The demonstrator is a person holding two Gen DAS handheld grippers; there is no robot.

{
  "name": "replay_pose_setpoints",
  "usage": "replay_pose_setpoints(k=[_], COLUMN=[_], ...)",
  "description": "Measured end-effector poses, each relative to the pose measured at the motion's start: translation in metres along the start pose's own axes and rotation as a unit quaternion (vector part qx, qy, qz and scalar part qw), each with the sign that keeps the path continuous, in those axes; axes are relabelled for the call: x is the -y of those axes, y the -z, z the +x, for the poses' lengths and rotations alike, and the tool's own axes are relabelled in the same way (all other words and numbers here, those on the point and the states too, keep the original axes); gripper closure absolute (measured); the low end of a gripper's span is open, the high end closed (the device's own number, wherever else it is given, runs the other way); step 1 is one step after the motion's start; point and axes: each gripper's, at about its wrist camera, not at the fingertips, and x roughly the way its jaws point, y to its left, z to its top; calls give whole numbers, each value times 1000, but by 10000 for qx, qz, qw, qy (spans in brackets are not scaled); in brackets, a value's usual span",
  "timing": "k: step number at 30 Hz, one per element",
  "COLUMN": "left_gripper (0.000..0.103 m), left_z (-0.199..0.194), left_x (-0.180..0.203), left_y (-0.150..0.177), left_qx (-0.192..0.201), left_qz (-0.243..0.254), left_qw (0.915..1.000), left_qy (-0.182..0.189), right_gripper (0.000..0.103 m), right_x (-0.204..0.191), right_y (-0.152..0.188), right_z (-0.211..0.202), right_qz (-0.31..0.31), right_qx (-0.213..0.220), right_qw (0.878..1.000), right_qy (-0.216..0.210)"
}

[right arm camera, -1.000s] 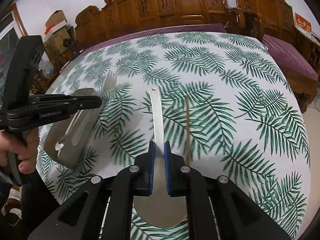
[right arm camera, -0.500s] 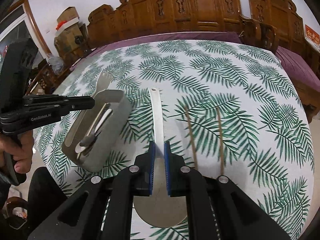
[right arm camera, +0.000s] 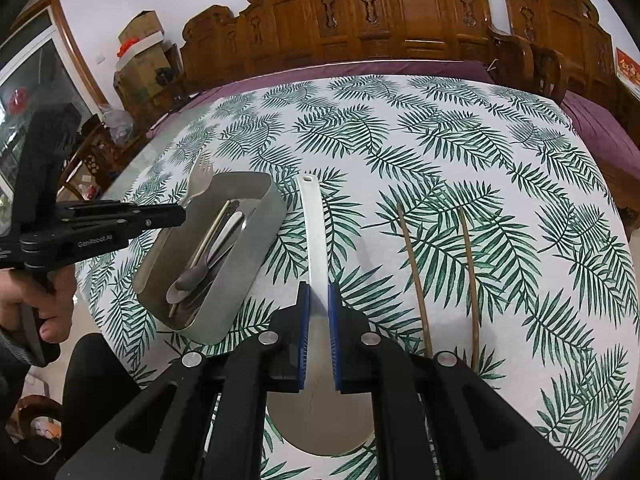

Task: Organize utensils
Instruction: 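Carry the fork into the tray and open the left tool while the right tool holds the white spoon, then lower the white plastic spoon into the tray and open the right tool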

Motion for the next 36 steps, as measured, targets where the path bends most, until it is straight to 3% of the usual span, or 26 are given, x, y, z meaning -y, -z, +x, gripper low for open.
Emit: replay_pose_setpoints(k=[12,23,26,28,36], left_gripper=[100,100,90,77,63], left_z=[36,68,70,65,27], left_x=[-27,-25,-24,-23,-25], left_y=[10,5,7,8,17], left_qx=[-344,-568,-599,-537,-209], left_qz=[-118,-111,-131,-122,-146], left_qw=[9990,9979,9977,9981,9994], left_qy=[-267,-302,-290,-290,-247], right_gripper=[92,92,92,92,92], right_x=[0,-2,-5,-7,-20], right_y=[6,5,4,3,2], right_z=[3,-7,-10,-12,-14], right_qz=[63,-1,-42,-66,-150], right_qx=[-70,1,17,33,66], right_qw=[10000,10000,10000,10000,9999], right_qy=[2,77,75,67,19])
